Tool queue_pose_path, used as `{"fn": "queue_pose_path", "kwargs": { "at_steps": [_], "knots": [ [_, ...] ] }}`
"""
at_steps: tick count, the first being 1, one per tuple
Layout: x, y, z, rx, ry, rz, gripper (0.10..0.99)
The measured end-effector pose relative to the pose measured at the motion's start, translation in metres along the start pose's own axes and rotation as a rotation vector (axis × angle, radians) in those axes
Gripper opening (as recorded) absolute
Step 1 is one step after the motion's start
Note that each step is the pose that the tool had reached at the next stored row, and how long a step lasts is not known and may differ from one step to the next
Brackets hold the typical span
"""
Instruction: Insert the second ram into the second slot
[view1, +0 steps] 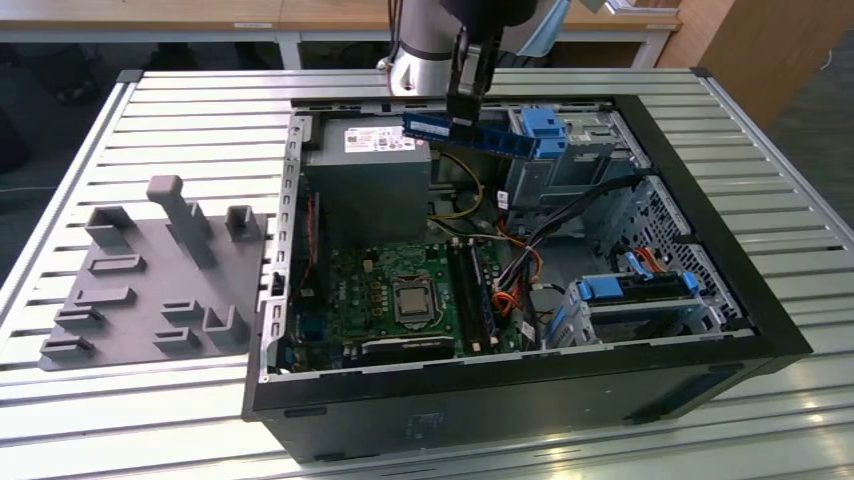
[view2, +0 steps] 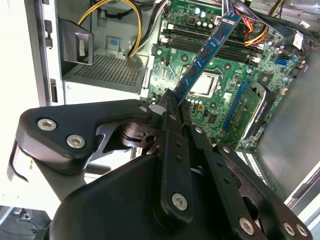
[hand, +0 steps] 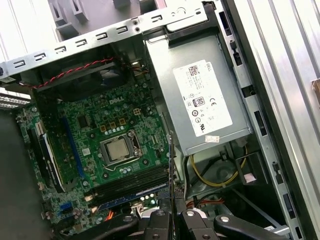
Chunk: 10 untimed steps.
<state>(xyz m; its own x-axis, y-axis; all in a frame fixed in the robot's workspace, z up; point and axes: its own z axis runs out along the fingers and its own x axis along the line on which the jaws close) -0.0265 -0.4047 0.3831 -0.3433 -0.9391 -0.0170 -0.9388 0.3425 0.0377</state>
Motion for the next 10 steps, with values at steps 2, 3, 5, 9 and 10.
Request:
{"fn": "queue_pose_path", "kwargs": {
  "at_steps": [2, 3, 5, 9, 10],
  "knots": [
    [0.0005, -0.0002, 0.0, 0.0, 0.0, 0.003, 0.141],
    [0.0006, -0.0002, 0.0, 0.0, 0.0, 0.004, 0.141],
    [0.0008, -0.0003, -0.0001, 0.0, -0.0001, 0.006, 0.141],
    [0.0015, -0.0006, -0.0001, 0.0, -0.0003, 0.01, 0.141],
    [0.0017, -0.0006, 0.0, 0.0, -0.0003, 0.012, 0.141]
  ]
}}
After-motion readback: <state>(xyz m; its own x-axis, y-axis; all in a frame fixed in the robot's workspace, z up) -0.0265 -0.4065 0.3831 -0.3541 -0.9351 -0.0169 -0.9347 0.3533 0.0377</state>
